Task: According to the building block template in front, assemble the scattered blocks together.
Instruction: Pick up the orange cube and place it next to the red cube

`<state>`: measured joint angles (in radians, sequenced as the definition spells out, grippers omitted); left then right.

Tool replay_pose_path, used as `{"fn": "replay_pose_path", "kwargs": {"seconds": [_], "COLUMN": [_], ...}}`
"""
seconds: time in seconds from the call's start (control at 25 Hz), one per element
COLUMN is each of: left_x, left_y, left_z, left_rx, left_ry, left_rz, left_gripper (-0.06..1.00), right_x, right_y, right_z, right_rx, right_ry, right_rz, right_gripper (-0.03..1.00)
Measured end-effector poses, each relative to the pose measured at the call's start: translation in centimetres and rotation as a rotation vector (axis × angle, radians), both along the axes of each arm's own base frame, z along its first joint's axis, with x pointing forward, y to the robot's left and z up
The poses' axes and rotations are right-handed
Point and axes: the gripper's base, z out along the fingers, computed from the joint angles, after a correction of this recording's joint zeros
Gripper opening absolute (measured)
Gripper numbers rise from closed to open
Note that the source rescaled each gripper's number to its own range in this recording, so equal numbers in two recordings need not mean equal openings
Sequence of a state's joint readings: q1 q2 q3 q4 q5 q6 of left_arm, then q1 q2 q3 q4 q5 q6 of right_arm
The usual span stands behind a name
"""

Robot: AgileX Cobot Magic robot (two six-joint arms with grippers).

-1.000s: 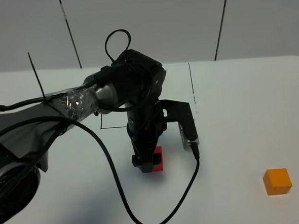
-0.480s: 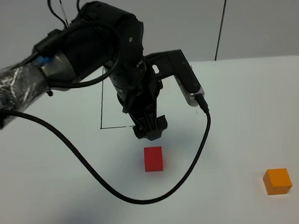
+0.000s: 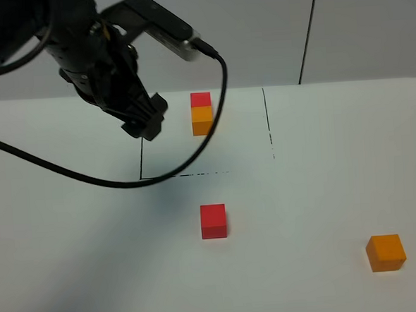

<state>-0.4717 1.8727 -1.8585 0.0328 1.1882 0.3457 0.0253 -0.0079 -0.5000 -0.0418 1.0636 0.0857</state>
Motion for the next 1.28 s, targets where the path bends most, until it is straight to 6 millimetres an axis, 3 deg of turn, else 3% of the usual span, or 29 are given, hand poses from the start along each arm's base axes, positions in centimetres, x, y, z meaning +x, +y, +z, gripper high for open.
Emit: {"fn": "replay_pose_path", "kwargs": {"seconds": [0.36,0.56,0.64,0.8,1.0,1.28], "left_x": [-0.6,-2.7,-4.2,-8.2,-15.3,-24.9], "left_y": [8.2,11.9,13.2,15.7,18.1,19.6], "left_z": [5.5,8.4,8.6,8.1,7.7,6.4], "left_rx": [-0.087,-0.128,-0.125,-0.09,-0.001,-0.072], "left_ry": [-0.123,-0.192,-0.192,-0.182,-0.269,-0.415], "left_rz": [0.277,0.401,0.436,0.528,0.665,0.827], "left_gripper": [0.87,0.85,0.84,0.83,0.82,0.81], "right_x": [0.0,0.0,0.0,0.0,0.0,0.0], "right_y": [0.0,0.0,0.0,0.0,0.0,0.0], "right_z": [0.0,0.0,0.0,0.0,0.0,0.0], "right_rx": [0.0,0.0,0.0,0.0,0.0,0.0], "right_ry": [0.0,0.0,0.0,0.0,0.0,0.0], "right_rz": [0.0,0.0,0.0,0.0,0.0,0.0], "right_gripper": [0.79,0.79,0.79,0.79,0.79,0.79]}}
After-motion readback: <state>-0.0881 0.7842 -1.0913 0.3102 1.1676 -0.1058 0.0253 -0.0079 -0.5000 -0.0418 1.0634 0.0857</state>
